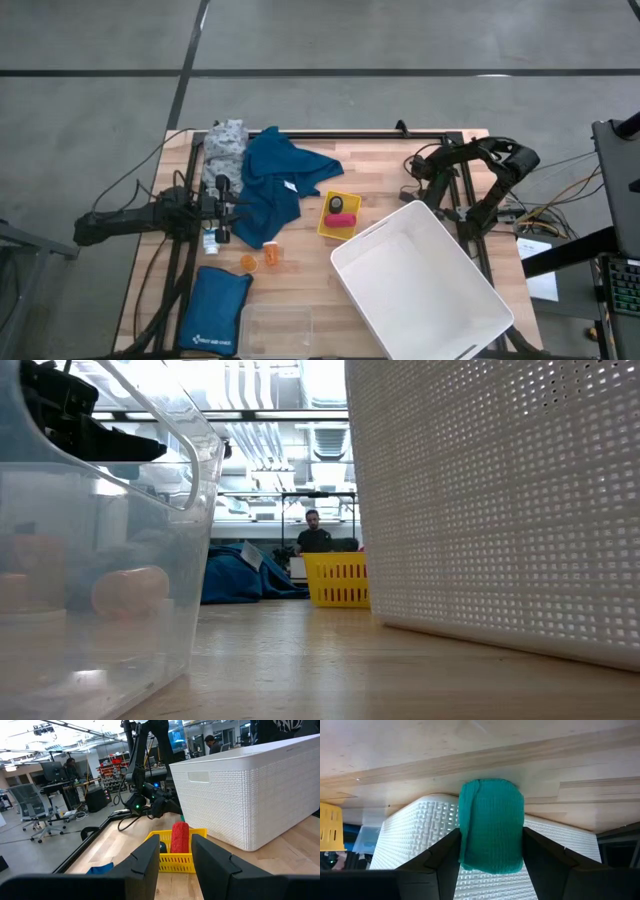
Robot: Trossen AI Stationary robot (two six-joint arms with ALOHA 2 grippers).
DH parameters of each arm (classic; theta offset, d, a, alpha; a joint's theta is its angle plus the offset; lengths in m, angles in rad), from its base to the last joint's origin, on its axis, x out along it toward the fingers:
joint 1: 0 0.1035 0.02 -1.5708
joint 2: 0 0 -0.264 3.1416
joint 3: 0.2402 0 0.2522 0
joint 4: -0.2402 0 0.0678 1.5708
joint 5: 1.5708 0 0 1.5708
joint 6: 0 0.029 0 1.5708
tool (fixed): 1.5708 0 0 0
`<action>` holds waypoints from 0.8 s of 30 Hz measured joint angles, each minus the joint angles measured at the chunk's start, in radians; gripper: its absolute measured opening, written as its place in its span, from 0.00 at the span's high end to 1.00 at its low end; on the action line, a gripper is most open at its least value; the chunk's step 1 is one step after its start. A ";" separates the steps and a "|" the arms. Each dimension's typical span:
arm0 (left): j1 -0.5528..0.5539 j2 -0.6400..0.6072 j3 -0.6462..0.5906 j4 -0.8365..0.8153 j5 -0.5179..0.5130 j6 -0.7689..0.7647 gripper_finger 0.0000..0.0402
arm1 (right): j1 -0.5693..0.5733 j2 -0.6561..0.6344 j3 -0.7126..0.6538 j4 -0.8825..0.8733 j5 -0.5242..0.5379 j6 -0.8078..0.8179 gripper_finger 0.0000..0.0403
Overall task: Pick & place medical supplies in basket/bin
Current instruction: Put the light blue bandage into the yellow bin
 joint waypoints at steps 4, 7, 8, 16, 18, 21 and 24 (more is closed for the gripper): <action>0.000 0.000 0.000 0.000 0.000 0.000 0.71 | -0.001 0.000 0.023 0.001 -0.006 -0.006 0.53; 0.000 0.000 0.000 0.000 0.000 0.000 0.71 | -0.001 0.000 0.043 0.002 -0.001 -0.020 0.53; 0.000 0.000 0.000 0.000 0.000 0.000 0.71 | -0.004 0.000 0.051 0.003 0.005 -0.032 0.53; 0.000 0.000 0.000 0.000 0.000 0.000 0.71 | -0.005 0.000 0.117 -0.006 0.059 -0.079 0.53; 0.000 0.000 0.000 0.000 0.000 0.000 0.71 | -0.005 0.000 0.131 -0.001 0.059 -0.079 0.53; 0.000 0.000 0.000 0.000 0.000 0.000 0.71 | -0.005 0.000 0.150 -0.004 0.059 -0.079 0.53; 0.000 0.000 0.000 0.000 0.000 0.000 0.71 | -0.005 0.000 0.170 -0.003 0.059 -0.088 0.53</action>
